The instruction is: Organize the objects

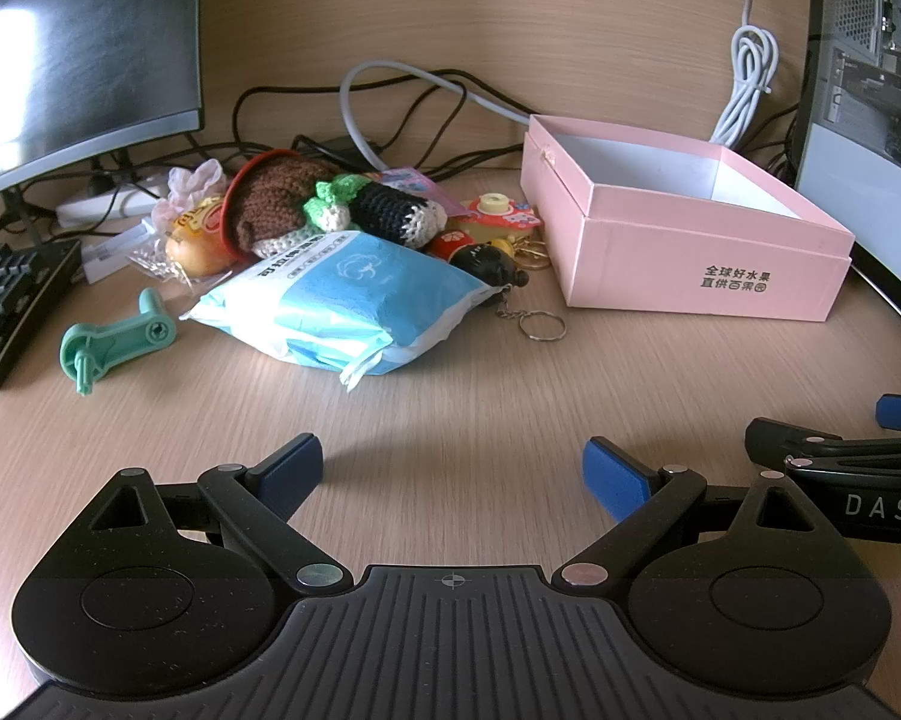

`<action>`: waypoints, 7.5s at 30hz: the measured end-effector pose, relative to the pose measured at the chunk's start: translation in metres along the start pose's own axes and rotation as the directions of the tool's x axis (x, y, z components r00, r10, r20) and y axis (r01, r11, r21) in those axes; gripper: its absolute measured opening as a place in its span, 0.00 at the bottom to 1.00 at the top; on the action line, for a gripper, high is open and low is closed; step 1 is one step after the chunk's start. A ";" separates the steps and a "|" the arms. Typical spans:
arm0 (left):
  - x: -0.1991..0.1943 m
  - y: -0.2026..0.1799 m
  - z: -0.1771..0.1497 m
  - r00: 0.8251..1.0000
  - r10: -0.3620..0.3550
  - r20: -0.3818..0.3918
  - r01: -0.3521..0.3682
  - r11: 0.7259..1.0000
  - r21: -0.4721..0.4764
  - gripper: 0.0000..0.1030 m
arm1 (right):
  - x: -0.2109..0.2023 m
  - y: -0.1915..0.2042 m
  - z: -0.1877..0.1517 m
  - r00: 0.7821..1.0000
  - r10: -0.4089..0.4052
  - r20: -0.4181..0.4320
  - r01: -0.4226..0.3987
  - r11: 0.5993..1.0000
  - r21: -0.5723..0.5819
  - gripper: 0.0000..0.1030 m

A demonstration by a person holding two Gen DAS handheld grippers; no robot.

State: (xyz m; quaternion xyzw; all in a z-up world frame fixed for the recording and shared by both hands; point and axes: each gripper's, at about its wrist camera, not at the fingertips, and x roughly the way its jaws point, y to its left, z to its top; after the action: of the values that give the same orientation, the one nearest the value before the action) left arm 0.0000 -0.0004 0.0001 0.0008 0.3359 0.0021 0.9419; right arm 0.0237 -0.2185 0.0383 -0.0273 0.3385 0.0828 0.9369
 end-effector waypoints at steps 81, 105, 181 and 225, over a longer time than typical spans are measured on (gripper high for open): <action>0.049 0.072 0.082 0.981 0.065 -0.181 -0.106 0.969 -0.225 0.64 | -0.006 0.001 0.004 0.992 0.012 -0.123 -0.013 1.000 -0.010 1.00; -0.135 0.283 0.017 0.998 0.060 0.014 -0.050 0.916 -0.398 0.52 | -0.009 0.236 0.069 0.915 0.397 -0.068 -0.398 0.863 -0.313 1.00; -0.018 0.048 0.097 0.984 -0.179 -0.024 0.165 0.946 -0.280 0.52 | -0.035 -0.034 0.197 0.948 0.113 0.298 -0.117 0.993 -0.002 0.81; 0.114 0.197 0.129 0.960 -0.133 -0.247 0.048 0.946 -0.322 0.24 | -0.080 0.030 0.038 0.997 -0.076 -0.005 0.074 0.984 -0.164 1.00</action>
State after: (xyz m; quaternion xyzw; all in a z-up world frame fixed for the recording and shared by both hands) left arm 0.1694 0.1967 0.0289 -0.1642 0.4540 0.0116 0.8757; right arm -0.0180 -0.1963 0.1192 -0.1174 0.3344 0.0749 0.9321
